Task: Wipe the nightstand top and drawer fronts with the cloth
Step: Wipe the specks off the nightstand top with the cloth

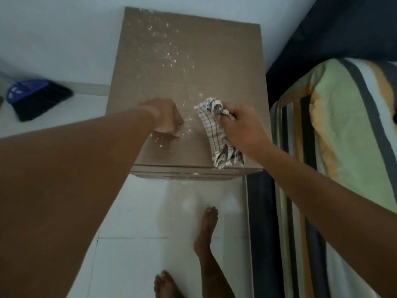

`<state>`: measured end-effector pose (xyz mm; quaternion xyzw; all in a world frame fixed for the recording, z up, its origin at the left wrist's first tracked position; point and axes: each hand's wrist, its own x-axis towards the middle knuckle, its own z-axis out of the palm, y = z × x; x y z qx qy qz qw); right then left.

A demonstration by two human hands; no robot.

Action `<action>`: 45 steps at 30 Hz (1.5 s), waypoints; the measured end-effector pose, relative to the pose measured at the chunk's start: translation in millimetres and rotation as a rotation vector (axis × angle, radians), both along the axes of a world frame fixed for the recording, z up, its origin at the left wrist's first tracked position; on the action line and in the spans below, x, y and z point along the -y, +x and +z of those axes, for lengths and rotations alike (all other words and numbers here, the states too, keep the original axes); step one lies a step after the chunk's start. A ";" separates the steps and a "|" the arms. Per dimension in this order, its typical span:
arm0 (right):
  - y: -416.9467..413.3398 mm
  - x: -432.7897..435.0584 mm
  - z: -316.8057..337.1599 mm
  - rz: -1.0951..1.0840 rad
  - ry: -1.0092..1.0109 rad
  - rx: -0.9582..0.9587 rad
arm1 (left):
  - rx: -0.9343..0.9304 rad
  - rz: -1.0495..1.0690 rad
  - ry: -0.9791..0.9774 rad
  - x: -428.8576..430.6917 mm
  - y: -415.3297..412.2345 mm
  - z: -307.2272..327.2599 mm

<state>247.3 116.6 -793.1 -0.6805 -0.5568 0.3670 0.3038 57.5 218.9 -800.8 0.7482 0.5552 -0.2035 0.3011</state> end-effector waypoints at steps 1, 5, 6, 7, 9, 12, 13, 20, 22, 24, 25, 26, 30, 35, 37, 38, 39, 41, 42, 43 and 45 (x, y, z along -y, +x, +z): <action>-0.8 8.9 -0.3 -0.019 -0.028 0.016 | 0.032 -0.003 -0.051 21.2 -4.2 -0.4; -6.0 30.7 -6.5 -0.133 -0.081 0.013 | 0.105 0.040 0.034 82.3 -24.7 1.5; -7.2 33.4 -7.1 -0.161 -0.088 -0.020 | 0.097 0.050 0.064 94.9 -31.4 1.8; -7.4 33.8 -7.2 -0.178 -0.090 -0.039 | 0.083 0.049 0.085 107.2 -37.2 3.0; -4.2 31.4 -4.8 -0.178 -0.063 -0.001 | 0.031 0.004 0.089 131.2 -44.2 1.8; -4.2 19.9 -1.0 -0.139 0.055 0.158 | -0.074 -0.098 0.068 167.4 -51.6 -2.4; -4.9 14.8 -4.3 -0.132 0.078 0.231 | -0.078 -0.108 0.067 178.0 -55.4 -1.9; -2.7 49.4 -55.1 0.248 0.080 0.602 | -0.035 -0.145 0.088 227.0 -64.1 21.0; 3.7 38.3 -50.3 0.299 0.121 0.635 | 0.002 -0.146 0.116 220.2 -61.2 27.2; 9.7 13.3 -33.2 0.350 0.138 0.685 | 0.045 -0.159 0.130 202.7 -57.5 34.7; 13.7 -0.6 -23.7 0.361 0.149 0.708 | 0.062 -0.168 0.137 191.8 -54.9 40.1; 16.5 -14.0 -13.8 0.358 0.163 0.726 | 0.070 -0.174 0.153 179.7 -52.5 46.0; 4.9 -68.3 10.4 0.347 0.194 0.738 | 0.053 -0.145 0.224 115.1 -49.2 66.1; 6.9 -134.5 8.0 0.419 0.258 0.700 | -0.047 -0.142 0.339 -18.0 -28.5 70.8; 4.1 -140.3 -10.4 0.449 0.249 0.680 | -0.084 -0.103 0.288 -64.2 -20.1 65.5; -0.1 -139.9 -21.7 0.473 0.250 0.672 | -0.096 -0.096 0.265 -82.9 -19.5 60.1; -4.1 -139.3 -32.8 0.501 0.251 0.655 | -0.092 -0.092 0.270 -98.6 -20.6 53.7; -10.0 -142.4 -51.6 0.553 0.267 0.622 | -0.033 -0.069 0.395 -124.2 -26.4 40.8; -11.3 -146.5 -59.5 0.572 0.279 0.606 | 0.000 -0.037 0.468 -133.4 -29.4 35.6; -11.6 -150.8 -66.2 0.584 0.292 0.586 | 0.016 -0.006 0.507 -139.7 -31.4 31.5; -12.7 -159.5 -74.8 0.601 0.305 0.531 | -0.032 0.003 0.494 -148.5 -34.9 21.3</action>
